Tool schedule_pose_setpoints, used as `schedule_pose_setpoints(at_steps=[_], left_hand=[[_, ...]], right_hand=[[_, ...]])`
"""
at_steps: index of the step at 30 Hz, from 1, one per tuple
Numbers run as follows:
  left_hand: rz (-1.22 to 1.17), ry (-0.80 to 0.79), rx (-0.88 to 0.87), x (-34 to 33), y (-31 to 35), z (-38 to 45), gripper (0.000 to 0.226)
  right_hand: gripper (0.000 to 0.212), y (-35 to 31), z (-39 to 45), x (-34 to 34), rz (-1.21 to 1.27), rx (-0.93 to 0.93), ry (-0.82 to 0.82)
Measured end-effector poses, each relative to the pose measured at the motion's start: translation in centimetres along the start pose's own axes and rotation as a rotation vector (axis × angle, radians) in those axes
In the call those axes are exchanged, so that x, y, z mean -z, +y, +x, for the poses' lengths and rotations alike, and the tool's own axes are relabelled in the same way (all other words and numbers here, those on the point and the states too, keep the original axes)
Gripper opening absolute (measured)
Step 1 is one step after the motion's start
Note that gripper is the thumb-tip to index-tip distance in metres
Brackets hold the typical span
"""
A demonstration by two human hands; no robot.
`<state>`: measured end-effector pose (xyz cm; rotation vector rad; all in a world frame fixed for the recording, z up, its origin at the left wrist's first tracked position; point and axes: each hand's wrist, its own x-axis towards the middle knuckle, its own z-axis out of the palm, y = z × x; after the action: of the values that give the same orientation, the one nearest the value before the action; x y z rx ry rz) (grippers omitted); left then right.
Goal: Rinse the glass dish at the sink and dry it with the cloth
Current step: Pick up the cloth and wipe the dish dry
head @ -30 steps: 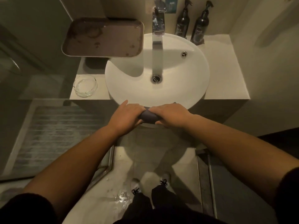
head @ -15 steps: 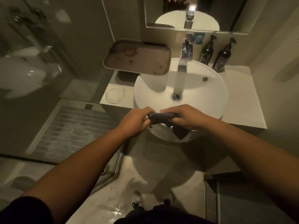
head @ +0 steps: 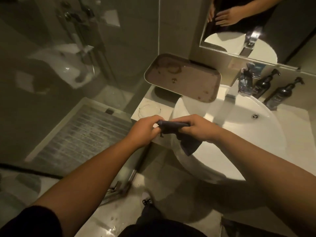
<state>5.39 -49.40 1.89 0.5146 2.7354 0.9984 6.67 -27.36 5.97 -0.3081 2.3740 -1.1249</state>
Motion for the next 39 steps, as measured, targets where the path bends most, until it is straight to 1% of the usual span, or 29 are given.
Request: schedule_pose_setpoints(at_steps=[2,6,9,12,14,17,19,21,26,29,32,34,39], left_hand=[[0.002,0.000,0.015,0.4,-1.5,1.9,0.025],[-0.022,0.033,0.084,1.3,-4.7,5.0,0.028],[0.002,0.033,0.198,1.4,-7.9,6.4,0.032],[0.001,0.023,0.300,0.6,-10.7,7.2,0.034],[-0.007,0.046,0.342,-0.1,-11.9,7.6,0.037],[0.006,0.072,0.394,-0.9,-12.7,8.4,0.050],[0.047,0.065,0.407,-1.5,-12.7,8.8,0.060],[0.108,0.061,0.412,-2.0,-12.6,9.1,0.066],[0.177,0.067,0.388,-2.7,-12.7,9.3,0.076],[0.149,0.076,0.403,-2.8,-12.9,9.4,0.077],[0.171,0.066,0.384,-2.7,-13.0,9.7,0.074],[0.211,0.065,0.376,-2.6,-13.1,9.9,0.071],[0.312,0.097,0.378,-3.2,-13.1,9.6,0.069]], right_hand=[[0.039,-0.3,2.6,0.7,0.005,-0.022,0.006],[0.043,-1.4,7.2,1.7,-0.037,-0.076,0.085],[0.045,-2.1,10.5,1.6,-0.233,-0.080,0.159],[0.048,-1.9,14.0,0.8,-0.455,-0.022,0.188],[0.053,-1.2,16.3,0.1,-0.656,0.047,0.136],[0.060,0.3,18.9,-0.9,-0.969,0.235,0.038],[0.067,1.7,20.0,-1.6,-1.153,0.284,-0.106],[0.073,3.0,21.0,-2.1,-1.250,0.274,-0.257],[0.082,3.5,22.5,-1.7,-1.335,0.278,-0.439],[0.085,3.1,22.7,-1.2,-1.369,0.263,-0.493],[0.071,2.3,22.5,-1.5,-1.350,0.270,-0.490],[0.062,1.8,21.9,-2.2,-1.332,0.221,-0.476],[0.060,2.0,21.0,-3.5,-1.224,0.143,-0.378]])
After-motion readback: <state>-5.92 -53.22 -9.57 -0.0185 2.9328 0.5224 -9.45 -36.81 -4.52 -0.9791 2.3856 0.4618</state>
